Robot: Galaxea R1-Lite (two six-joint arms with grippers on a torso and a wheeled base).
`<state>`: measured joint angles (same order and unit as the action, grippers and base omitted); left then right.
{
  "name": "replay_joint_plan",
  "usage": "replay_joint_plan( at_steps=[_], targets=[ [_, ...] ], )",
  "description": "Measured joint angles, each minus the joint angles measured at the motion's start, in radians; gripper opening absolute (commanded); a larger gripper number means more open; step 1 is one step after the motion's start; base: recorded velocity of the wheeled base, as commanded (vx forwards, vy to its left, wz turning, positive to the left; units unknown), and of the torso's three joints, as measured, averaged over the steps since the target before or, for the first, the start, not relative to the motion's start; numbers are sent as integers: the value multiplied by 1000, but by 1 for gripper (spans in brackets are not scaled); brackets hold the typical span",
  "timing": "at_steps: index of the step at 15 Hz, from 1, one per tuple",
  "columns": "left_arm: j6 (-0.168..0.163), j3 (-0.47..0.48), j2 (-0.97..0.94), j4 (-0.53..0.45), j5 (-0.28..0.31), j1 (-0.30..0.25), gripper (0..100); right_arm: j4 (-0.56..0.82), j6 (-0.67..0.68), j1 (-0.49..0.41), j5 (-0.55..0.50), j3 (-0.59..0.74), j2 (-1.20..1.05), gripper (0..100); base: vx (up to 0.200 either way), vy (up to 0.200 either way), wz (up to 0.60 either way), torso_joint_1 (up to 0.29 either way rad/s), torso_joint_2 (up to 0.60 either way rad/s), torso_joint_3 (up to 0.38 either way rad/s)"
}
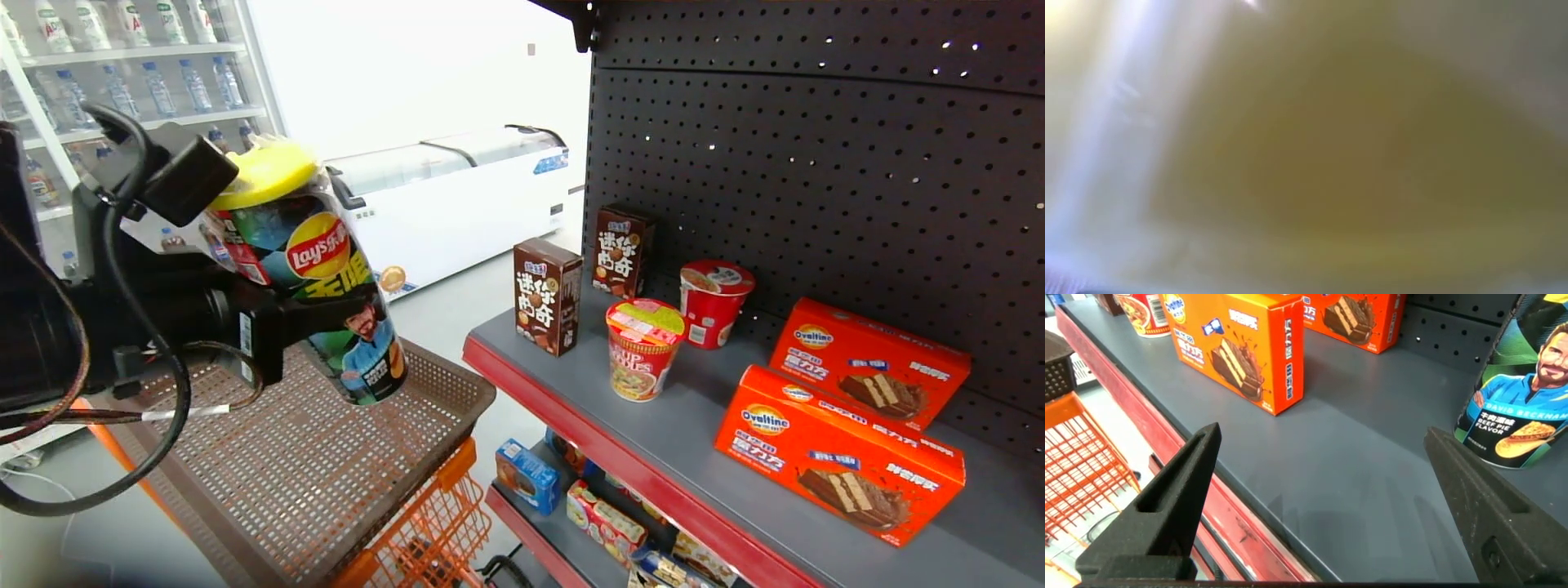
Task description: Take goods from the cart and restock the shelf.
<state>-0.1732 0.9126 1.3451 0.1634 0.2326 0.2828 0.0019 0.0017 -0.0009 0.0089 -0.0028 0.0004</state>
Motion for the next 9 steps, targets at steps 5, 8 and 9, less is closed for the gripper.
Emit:
replay_joint_plan(
  at_steps=[5,8,9],
  targets=[
    [3,-114,-109,33,11,-24,0,0,0,-1,0,0,0,100,0,0,0,0,0,0],
    [4,-126,-128,40,63,-23,0,0,0,-1,0,0,0,100,0,0,0,0,0,0],
    [4,-127,-131,40,64,-22,0,0,0,0,0,0,0,100,0,0,0,0,0,0]
  ],
)
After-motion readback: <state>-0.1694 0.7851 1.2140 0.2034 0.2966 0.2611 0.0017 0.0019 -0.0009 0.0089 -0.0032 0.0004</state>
